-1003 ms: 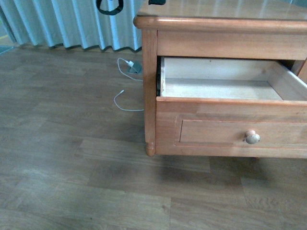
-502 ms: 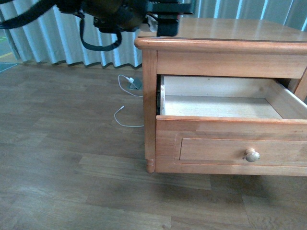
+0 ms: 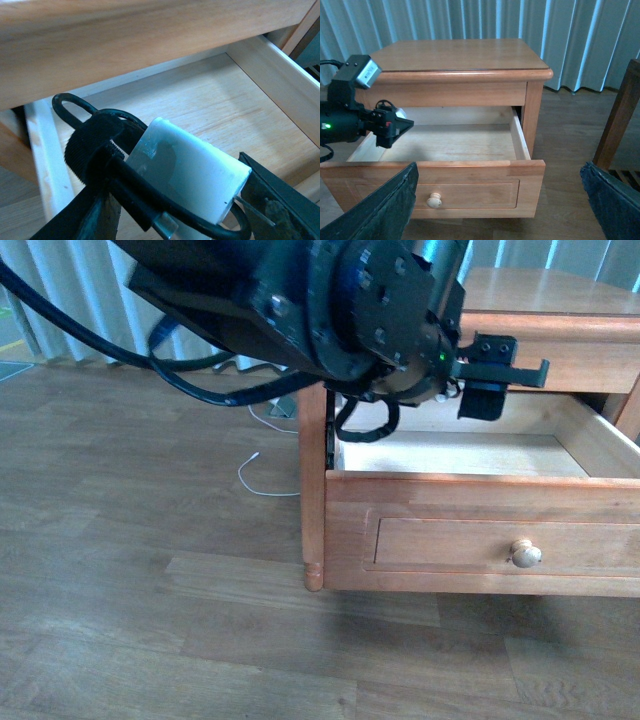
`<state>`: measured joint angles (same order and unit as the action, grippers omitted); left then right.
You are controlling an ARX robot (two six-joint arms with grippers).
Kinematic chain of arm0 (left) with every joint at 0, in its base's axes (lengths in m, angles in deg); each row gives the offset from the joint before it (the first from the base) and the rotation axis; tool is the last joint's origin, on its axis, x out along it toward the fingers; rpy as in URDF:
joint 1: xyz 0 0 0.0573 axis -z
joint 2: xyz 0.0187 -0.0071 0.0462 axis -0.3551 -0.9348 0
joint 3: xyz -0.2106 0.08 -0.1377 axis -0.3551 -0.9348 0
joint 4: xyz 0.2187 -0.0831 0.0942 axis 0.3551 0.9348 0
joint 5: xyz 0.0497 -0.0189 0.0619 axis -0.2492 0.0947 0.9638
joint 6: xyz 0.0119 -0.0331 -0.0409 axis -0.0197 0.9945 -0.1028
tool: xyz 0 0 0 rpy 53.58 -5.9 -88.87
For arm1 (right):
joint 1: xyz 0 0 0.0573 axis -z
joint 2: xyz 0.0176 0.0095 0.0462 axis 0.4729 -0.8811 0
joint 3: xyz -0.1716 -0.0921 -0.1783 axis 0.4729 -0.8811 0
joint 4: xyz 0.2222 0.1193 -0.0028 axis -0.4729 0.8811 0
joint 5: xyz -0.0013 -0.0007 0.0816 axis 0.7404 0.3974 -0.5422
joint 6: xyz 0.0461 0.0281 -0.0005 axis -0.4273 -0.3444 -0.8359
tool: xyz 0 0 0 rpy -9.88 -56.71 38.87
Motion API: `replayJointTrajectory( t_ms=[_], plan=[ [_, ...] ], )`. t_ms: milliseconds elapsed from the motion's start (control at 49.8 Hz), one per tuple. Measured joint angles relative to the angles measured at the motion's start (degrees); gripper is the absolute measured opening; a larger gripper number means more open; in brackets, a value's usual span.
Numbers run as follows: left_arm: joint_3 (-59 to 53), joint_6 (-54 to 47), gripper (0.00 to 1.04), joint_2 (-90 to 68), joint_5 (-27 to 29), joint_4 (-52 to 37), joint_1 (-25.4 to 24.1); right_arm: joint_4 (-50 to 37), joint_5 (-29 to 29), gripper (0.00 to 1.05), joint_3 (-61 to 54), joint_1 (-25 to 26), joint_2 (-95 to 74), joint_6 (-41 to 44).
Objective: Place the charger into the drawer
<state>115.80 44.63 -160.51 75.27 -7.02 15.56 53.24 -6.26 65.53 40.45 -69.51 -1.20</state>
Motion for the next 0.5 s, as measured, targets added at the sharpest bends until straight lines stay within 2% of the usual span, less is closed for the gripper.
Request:
replayJointTrajectory(
  t_ms=[381, 502],
  plan=[
    [8.3, 1.5, 0.62, -8.2, 3.6, 3.0, 0.5, 0.0, 0.0, 0.97, 0.0, 0.0, 0.0, 0.0],
    [9.1, 2.1, 0.80, -8.9, 4.2, 3.6, 0.3, 0.0, 0.0, 0.97, 0.0, 0.0, 0.0, 0.0]
  ],
)
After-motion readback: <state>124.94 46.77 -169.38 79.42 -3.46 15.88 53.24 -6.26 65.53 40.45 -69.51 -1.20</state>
